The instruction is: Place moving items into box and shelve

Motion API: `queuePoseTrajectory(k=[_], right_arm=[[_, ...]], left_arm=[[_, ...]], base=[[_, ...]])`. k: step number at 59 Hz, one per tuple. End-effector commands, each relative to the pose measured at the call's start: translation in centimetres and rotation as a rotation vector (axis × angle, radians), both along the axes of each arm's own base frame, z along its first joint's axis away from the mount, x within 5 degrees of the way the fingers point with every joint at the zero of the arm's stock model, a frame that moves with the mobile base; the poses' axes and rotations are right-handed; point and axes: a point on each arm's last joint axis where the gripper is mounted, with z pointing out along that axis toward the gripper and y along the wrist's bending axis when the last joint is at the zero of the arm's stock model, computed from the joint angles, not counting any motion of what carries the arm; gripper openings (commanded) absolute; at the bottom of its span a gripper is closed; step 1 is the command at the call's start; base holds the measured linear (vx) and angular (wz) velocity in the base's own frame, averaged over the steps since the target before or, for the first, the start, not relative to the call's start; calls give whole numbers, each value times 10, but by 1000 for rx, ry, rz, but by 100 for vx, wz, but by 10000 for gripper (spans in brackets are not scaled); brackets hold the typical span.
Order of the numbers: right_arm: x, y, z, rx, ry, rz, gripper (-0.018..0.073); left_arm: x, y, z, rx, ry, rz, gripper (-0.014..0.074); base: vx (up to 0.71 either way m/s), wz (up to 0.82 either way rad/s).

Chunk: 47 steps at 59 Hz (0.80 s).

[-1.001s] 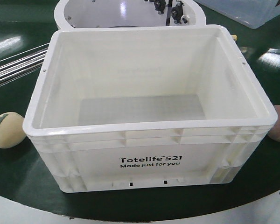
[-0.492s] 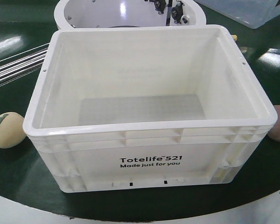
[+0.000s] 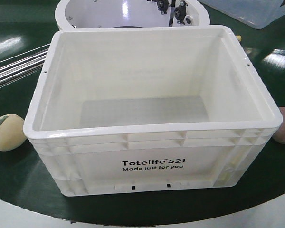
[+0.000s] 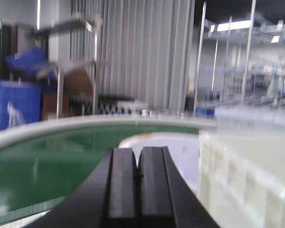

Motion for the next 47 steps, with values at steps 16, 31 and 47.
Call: queuePoseTrajectory(k=[16, 31, 47], right_arm=[[-52, 4, 175, -161, -327, -50, -6], [27, -1, 195, -133, -121, -27, -6], [91, -5, 174, -130, 77, -17, 41]], left_arm=[[-30, 1, 131, -20, -282, -8, -6], [34, 0, 166, -23, -153, -7, -6], [94, -3, 135, -17, 135, -14, 36]], base=[[0, 0], [0, 0], [0, 0]])
